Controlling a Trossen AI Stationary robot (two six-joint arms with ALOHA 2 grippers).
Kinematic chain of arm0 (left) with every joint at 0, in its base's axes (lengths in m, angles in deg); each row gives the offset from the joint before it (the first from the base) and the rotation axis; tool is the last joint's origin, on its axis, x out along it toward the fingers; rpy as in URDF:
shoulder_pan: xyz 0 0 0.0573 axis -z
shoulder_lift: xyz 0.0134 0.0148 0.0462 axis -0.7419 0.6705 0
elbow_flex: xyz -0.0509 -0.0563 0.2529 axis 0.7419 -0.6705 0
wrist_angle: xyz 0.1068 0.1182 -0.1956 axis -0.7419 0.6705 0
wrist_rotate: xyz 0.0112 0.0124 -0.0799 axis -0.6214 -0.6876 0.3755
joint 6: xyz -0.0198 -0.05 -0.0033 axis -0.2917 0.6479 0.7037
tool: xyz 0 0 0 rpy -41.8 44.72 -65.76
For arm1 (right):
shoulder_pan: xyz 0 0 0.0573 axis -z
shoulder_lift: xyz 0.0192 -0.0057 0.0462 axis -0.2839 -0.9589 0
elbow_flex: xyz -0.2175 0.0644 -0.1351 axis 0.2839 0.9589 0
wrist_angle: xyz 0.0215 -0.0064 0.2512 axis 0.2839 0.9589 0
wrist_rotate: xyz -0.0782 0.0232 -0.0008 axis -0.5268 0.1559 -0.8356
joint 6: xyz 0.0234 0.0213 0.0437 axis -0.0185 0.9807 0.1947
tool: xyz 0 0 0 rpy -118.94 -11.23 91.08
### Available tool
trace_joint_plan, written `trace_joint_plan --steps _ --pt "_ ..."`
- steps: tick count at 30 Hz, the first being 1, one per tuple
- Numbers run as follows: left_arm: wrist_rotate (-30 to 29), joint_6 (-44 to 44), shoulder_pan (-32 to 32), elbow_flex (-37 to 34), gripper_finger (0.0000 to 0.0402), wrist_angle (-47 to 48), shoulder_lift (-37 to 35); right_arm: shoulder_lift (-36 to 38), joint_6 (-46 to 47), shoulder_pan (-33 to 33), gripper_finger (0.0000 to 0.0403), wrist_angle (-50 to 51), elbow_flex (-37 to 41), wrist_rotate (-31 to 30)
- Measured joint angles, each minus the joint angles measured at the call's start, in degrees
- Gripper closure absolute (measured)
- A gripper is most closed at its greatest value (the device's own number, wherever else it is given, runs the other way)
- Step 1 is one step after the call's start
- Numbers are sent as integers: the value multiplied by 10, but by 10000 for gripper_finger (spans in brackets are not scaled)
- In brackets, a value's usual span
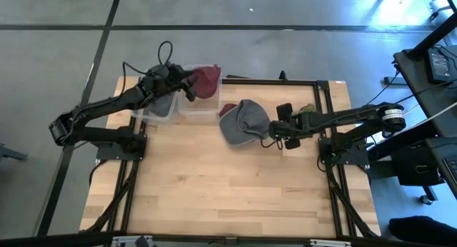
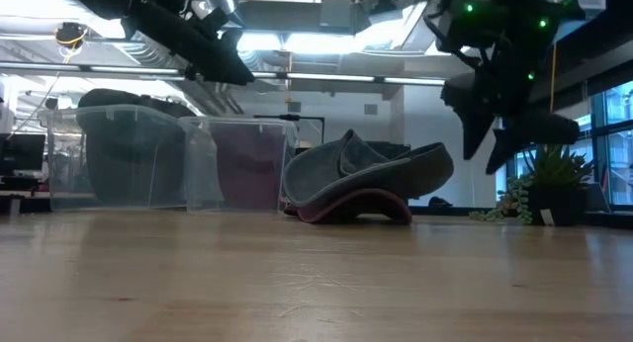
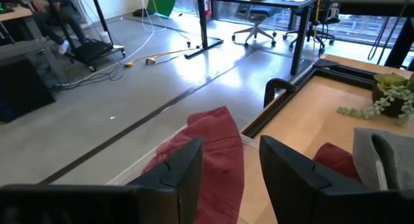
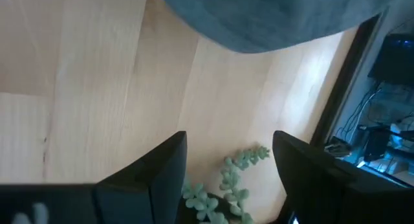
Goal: Pick & Place hat
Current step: Put the gray cap into the left transparent bin
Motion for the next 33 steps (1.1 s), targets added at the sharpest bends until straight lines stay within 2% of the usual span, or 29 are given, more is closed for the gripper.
trace_joint_plan --steps 5,14,26,29,33 --pt "0 0 0 0 254 0 0 0 -53 0 176 -53 21 1" --pt "0 0 0 0 256 0 0 0 -282 3 176 -200 60 2" --pt "0 0 0 0 253 14 0 0 -328 34 179 -494 164 -21" --pt "0 0 0 0 256 14 0 0 -328 35 207 -522 169 -18" --pt "0 0 0 0 254 14 0 0 -328 35 285 -535 169 -4"
